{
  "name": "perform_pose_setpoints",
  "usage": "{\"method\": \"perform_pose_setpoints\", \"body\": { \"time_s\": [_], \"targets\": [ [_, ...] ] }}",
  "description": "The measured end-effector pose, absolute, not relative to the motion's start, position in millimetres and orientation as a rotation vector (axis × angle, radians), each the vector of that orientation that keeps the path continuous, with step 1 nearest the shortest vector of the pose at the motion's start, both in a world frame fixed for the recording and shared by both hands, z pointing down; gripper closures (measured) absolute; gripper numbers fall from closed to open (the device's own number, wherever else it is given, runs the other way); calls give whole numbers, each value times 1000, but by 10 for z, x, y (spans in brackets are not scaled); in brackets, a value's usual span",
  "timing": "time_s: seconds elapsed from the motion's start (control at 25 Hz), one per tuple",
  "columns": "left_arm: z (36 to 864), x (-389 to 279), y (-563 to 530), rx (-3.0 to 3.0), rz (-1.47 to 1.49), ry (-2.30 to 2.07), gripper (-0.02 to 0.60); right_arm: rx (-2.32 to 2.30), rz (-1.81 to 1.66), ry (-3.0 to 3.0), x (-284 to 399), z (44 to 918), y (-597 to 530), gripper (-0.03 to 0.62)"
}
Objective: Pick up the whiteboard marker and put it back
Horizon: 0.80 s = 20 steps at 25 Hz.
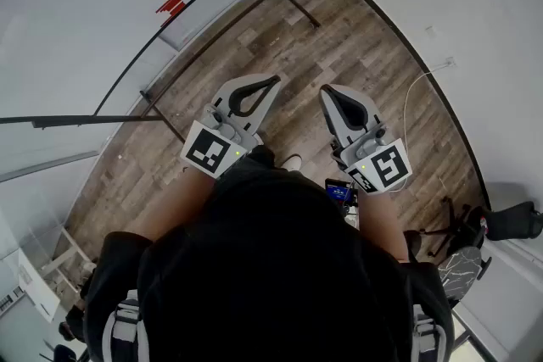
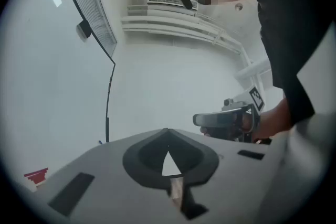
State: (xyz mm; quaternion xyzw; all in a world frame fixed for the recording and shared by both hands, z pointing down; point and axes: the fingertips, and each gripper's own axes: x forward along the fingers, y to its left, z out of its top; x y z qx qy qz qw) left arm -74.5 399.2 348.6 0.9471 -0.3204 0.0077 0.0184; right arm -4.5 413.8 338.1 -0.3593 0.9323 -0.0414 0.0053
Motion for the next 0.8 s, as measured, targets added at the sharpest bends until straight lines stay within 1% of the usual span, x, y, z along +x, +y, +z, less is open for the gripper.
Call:
{"method": "perform_pose_setpoints", "body": {
  "time_s": [0.32,0.52,0.8],
  "targets": [
    [3438,-621,4244,2955,21,-1006,578,-1072,-242,2914,-2,3440,4392,600],
    [3443,-807,4144,2960,-10,-985,578,-1058,-266,2882,-178,3415,4232,600],
    [3433,-1117,3738,2960,-54,-972,578,-1061,-176,2910,-500,3351,3836,600]
  ]
}}
